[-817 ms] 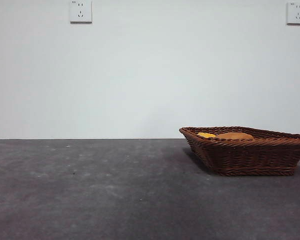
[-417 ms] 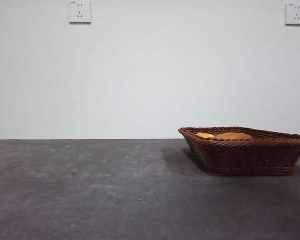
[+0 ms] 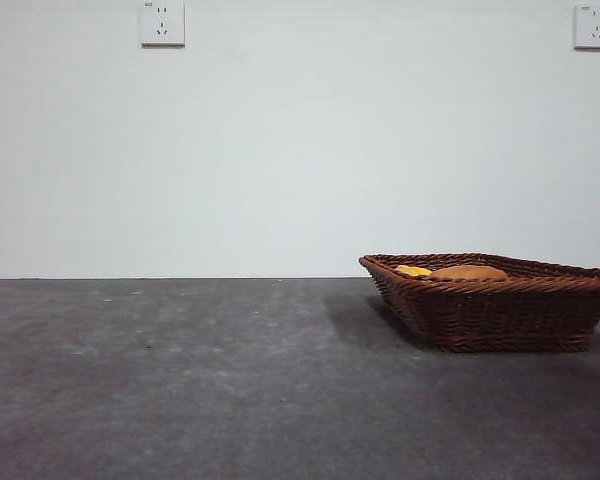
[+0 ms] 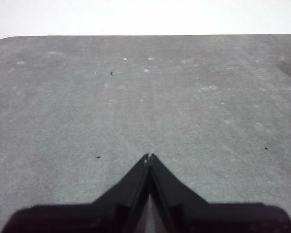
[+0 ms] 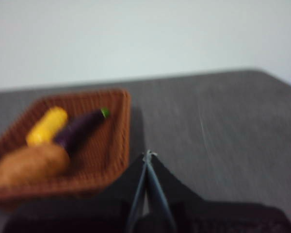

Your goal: Help me put the vegetables on the table into the basket

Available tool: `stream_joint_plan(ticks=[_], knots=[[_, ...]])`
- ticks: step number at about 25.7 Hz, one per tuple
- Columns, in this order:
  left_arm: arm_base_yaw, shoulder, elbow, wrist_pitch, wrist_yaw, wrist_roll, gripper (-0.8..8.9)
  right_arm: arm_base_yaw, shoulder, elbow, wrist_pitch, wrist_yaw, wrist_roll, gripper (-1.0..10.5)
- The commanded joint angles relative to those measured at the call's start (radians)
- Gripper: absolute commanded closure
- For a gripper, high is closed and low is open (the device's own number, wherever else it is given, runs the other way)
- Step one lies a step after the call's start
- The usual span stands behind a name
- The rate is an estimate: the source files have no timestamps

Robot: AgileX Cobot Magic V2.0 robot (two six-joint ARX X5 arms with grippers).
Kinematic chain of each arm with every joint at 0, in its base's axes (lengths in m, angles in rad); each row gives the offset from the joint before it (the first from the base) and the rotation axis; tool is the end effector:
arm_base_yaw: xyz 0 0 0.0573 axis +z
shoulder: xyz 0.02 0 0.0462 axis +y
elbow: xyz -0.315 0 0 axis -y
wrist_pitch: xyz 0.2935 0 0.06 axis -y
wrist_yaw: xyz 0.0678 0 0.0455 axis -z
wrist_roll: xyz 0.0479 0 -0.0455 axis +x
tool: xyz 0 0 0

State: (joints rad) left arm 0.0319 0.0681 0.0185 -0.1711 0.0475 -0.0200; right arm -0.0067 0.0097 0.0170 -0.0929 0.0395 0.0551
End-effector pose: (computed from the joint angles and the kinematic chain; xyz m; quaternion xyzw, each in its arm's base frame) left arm 0.1147 0.0014 0.1450 -0.0143 0.1101 -0.0067 0.9938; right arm 0.1133 -0.0027 0.1588 0.0268 0.0421 -0.0242 0.9985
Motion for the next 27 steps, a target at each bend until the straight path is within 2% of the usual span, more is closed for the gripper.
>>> stream_joint_plan(ticks=[1,27], knots=[[0.002,0.000,-0.011,0.007,0.005,-0.005,8.16,-0.001,-0.002,-0.002,-0.080,0.026,-0.010,9.5],[0.002,0.004,-0.011,0.007,0.005,-0.005,8.16,-0.001,-0.002,-0.002,-0.090,0.029,-0.004,9.5]])
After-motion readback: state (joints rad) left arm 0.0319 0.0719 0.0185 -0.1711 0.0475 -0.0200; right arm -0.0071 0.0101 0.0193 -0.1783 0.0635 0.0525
